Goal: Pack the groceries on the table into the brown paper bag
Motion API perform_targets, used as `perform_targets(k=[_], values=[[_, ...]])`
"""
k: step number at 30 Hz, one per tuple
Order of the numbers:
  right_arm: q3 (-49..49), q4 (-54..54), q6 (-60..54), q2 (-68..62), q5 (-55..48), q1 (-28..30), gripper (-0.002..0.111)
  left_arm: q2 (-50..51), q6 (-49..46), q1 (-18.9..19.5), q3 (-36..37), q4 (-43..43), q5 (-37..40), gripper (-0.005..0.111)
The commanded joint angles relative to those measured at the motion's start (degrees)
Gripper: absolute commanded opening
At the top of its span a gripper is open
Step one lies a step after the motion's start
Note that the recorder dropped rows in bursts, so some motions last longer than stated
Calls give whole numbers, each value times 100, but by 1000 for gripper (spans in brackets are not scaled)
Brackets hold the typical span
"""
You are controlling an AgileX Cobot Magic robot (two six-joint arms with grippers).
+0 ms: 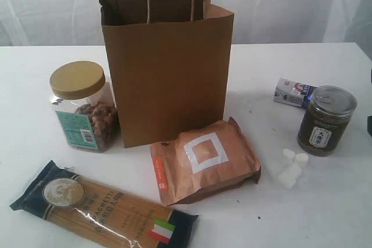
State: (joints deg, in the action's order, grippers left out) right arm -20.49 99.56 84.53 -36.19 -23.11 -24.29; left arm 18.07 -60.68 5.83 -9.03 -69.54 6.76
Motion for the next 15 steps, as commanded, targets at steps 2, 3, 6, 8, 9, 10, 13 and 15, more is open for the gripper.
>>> perform_targets(k=[2,3,6,8,9,10,13,15], values=[[-20,39,-816,25,-6,37,72,-45,55,-44,51,-48,271,0],[-20,39,-1126,25,-6,37,72,-45,55,-44,51,-48,271,0],[-20,39,-2248,25,-60,37,72,-45,55,-44,51,-48,271,0],[-20,39,-2816,25,-138,37,72,-45,55,-44,51,-48,271,0],[-20,39,-2932,25,-209,37,72,-45,55,-44,51,-48,271,0],[-20,39,-2945,25,-284,37,72,-45,55,-44,51,-48,271,0],[-20,39,-2829,52,-770,37,72,-45,55,-44,51,-45,261,0],[-7,39,-2596,95,-1011,37,72,-45,55,-44,51,-45,264,0]])
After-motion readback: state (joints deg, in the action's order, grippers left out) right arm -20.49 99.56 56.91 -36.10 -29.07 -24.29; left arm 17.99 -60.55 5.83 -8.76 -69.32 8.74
